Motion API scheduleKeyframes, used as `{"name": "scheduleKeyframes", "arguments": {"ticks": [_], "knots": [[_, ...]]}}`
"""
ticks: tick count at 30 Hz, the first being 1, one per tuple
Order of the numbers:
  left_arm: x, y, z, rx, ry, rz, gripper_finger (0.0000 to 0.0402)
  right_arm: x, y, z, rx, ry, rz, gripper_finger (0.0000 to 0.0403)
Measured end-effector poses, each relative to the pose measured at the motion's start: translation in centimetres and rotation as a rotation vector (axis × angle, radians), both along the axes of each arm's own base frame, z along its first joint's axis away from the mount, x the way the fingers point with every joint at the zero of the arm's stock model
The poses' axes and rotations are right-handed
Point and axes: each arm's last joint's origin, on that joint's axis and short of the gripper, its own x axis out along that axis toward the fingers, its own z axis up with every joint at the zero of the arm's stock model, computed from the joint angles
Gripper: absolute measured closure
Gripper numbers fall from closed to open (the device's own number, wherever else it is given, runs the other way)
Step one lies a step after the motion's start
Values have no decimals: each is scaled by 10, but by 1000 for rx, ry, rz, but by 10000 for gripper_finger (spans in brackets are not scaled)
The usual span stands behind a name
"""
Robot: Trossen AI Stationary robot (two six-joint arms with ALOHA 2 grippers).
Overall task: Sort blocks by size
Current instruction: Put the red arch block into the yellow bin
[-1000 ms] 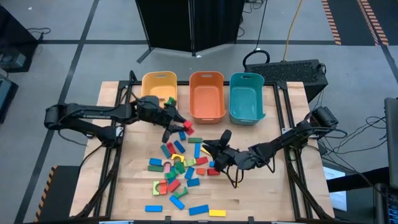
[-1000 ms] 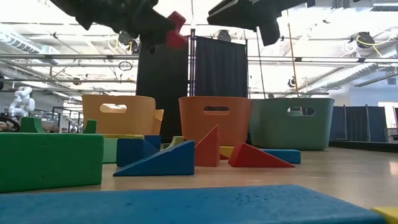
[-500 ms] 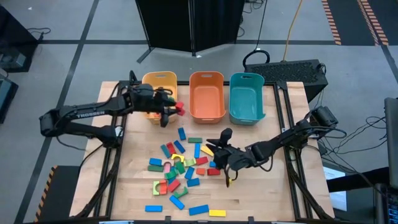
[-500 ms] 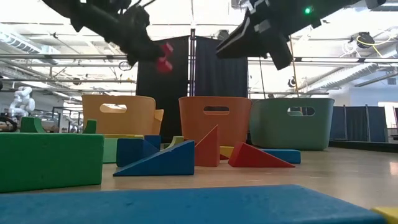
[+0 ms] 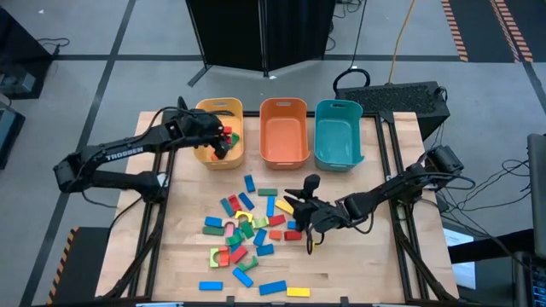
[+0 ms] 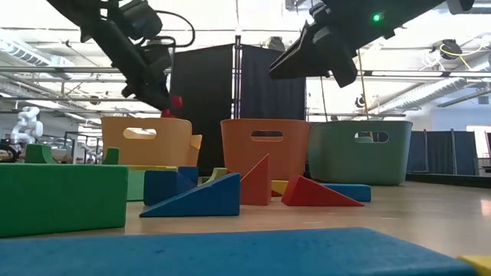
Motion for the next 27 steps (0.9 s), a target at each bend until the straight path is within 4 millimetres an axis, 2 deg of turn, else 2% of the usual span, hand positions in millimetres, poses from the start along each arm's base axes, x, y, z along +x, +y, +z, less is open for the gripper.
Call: {"name": "scheduleKeyframes", "arguments": {"ticks": [13,22,27], "knots": [[-14,7,-8,-69,91,112,254,6,-15,0,137,-53,-36,312],[-16,9,-8,-52,106,103,253,8,-20,-1,181,-61,-33,312],[-16,9,-8,-44,113,93,234,8,-20,-1,176,-57,-28,312]]}}
